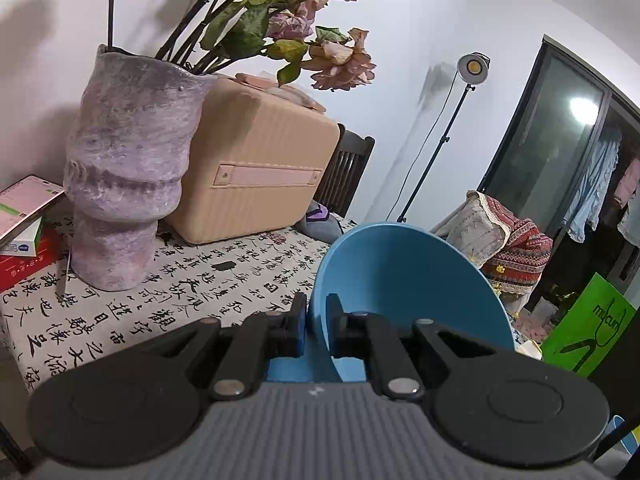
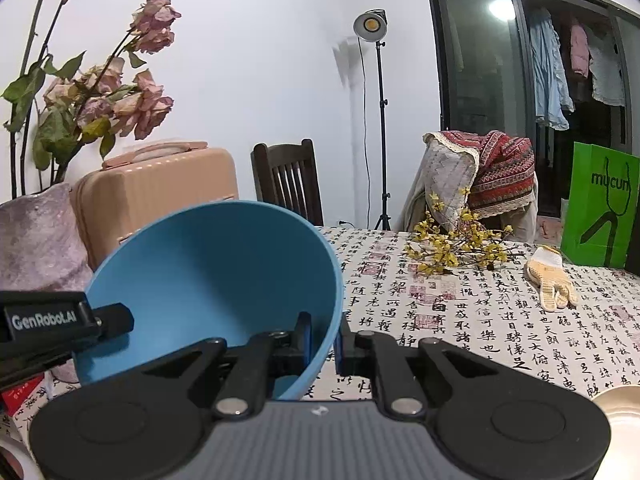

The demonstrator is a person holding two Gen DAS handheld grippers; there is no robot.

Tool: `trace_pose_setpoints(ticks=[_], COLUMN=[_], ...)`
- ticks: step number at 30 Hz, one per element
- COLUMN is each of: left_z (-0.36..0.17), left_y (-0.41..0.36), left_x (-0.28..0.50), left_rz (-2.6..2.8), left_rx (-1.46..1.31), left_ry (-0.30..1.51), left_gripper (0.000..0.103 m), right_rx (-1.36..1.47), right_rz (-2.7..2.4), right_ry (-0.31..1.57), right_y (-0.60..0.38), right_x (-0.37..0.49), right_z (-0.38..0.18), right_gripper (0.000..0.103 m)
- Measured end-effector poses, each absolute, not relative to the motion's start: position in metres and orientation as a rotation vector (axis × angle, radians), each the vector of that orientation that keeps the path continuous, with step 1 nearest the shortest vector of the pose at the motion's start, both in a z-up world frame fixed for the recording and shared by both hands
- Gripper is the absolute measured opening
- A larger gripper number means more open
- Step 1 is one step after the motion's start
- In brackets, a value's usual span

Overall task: Organize plates and bowls
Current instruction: 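Lower the held blue bowl into the first blue bowl with both grippers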

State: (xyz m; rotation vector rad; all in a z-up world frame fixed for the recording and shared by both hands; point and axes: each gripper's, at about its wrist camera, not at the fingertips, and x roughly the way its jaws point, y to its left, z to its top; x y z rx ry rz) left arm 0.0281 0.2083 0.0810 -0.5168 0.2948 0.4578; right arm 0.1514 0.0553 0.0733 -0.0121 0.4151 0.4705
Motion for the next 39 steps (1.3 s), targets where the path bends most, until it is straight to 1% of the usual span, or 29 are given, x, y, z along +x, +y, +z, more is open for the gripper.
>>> trace_pose_setpoints(ticks=[39], left_z=[0.057], left_y=[0.237], left_x=[0.02], left_rz=[0.524], left_rx=[-0.559], left_ry=[0.318], left_gripper=[0.01], right_rx=[-0.036], right_rz=[0.539], right_ry=[0.446], right_y=[0.088], right_x=[0.154], right_z=[0.051], right_gripper=[0.011])
